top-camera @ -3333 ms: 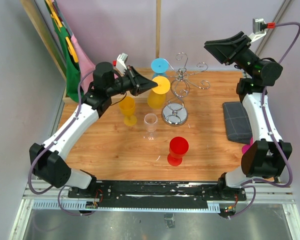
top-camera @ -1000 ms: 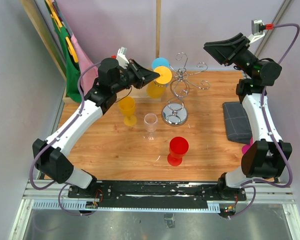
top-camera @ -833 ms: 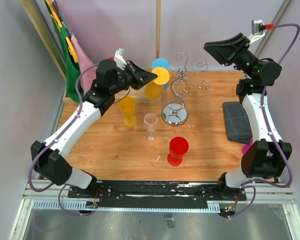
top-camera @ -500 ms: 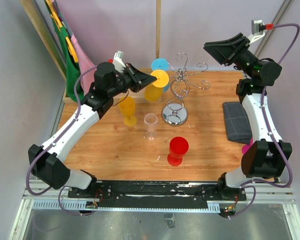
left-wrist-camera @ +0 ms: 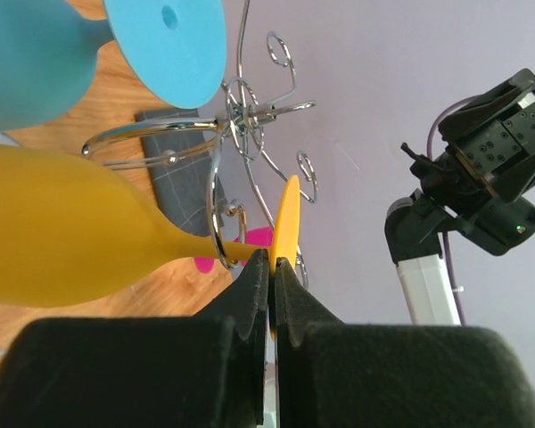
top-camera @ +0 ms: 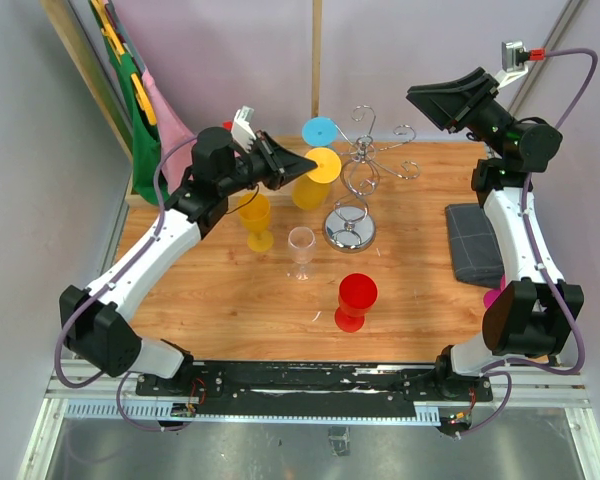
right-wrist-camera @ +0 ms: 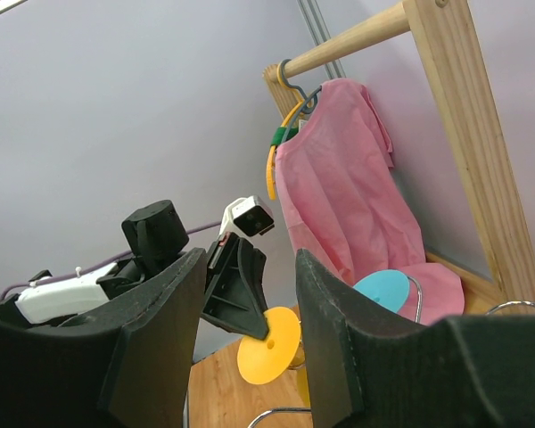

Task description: Place the wine glass upside down on the wine glass rack

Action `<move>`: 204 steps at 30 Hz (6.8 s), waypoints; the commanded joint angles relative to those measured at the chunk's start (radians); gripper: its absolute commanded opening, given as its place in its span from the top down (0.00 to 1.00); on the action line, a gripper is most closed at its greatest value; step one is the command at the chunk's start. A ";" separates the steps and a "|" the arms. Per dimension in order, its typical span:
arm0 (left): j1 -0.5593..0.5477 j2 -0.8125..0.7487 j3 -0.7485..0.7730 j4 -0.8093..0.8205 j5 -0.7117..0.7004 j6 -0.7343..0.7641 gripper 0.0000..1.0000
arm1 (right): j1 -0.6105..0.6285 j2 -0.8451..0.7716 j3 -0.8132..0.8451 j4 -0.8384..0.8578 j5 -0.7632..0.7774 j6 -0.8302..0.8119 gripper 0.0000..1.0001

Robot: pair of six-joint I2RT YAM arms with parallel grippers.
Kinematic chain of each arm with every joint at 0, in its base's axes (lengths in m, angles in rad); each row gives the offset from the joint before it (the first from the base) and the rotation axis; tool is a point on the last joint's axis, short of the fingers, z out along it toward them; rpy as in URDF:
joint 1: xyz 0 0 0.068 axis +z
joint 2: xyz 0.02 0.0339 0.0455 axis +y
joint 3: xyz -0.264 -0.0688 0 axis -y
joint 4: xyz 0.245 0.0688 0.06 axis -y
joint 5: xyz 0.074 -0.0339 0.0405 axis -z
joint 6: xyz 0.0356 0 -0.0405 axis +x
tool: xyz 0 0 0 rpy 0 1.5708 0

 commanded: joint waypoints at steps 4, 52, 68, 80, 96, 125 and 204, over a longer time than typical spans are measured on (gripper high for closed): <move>-0.007 0.031 -0.002 0.003 0.075 0.039 1.00 | -0.005 -0.018 -0.005 0.039 -0.002 -0.008 0.54; 0.116 -0.228 0.030 -0.415 -0.129 0.309 0.55 | -0.005 0.016 0.012 0.073 0.002 0.019 0.51; 0.136 -0.121 0.115 -0.687 -0.489 0.688 0.56 | -0.005 0.001 0.001 0.044 -0.004 -0.006 0.51; 0.113 0.059 0.161 -0.735 -0.650 0.838 0.62 | -0.005 -0.008 -0.025 0.024 -0.004 -0.024 0.51; 0.092 0.241 0.206 -0.752 -0.810 0.874 0.62 | -0.005 -0.005 -0.027 0.028 -0.005 -0.029 0.51; 0.092 0.225 0.252 -0.742 -0.841 0.842 1.00 | -0.005 0.008 -0.028 0.036 -0.004 -0.022 0.51; 0.297 0.420 0.343 1.785 0.280 -1.185 1.00 | 0.369 0.293 0.471 0.461 0.081 0.541 0.52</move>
